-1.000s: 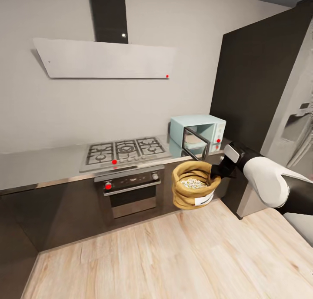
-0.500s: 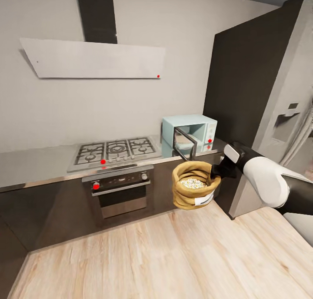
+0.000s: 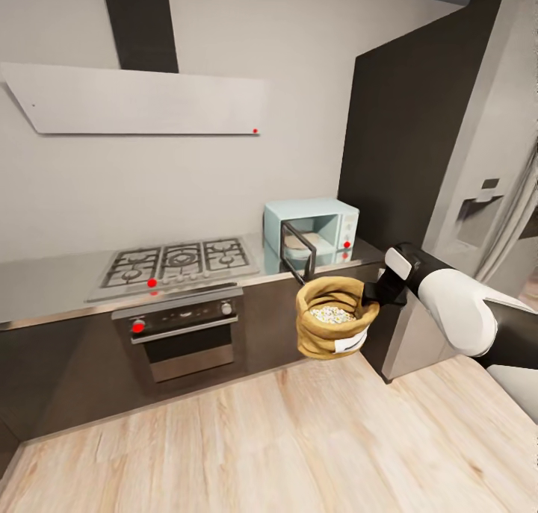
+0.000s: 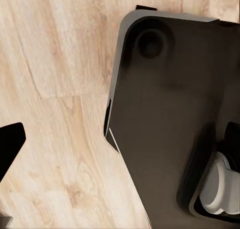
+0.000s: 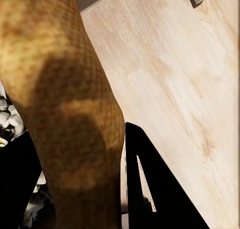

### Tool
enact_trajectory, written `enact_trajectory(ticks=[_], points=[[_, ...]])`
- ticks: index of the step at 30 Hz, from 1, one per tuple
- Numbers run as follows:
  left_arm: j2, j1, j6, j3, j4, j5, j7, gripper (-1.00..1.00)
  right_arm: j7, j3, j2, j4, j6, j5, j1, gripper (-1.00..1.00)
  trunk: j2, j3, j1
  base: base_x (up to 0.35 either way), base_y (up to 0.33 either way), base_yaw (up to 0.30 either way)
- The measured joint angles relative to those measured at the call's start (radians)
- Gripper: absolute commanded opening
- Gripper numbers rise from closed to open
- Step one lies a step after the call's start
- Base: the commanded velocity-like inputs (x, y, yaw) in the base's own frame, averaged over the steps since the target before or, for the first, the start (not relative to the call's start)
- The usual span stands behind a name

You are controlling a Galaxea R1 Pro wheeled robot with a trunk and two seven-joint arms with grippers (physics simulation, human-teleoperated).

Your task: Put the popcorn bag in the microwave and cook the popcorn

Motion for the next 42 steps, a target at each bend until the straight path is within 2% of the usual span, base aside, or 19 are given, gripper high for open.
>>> enact_trajectory(ticks=[29, 42], points=[[0.000, 0.000, 0.000, 0.000, 0.000, 0.000, 0.000, 1.00, 0.000, 0.000, 0.000, 0.000, -0.001, 0.000, 0.000, -1.00, 0.000, 0.000, 0.000, 0.196, -0.287, 0.000], [0.000, 0.000, 0.000, 0.000, 0.000, 0.000, 0.000, 1.00, 0.000, 0.000, 0.000, 0.000, -0.002, 0.000, 0.000, -1.00, 0.000, 0.000, 0.000, 0.238, -0.270, 0.210]])
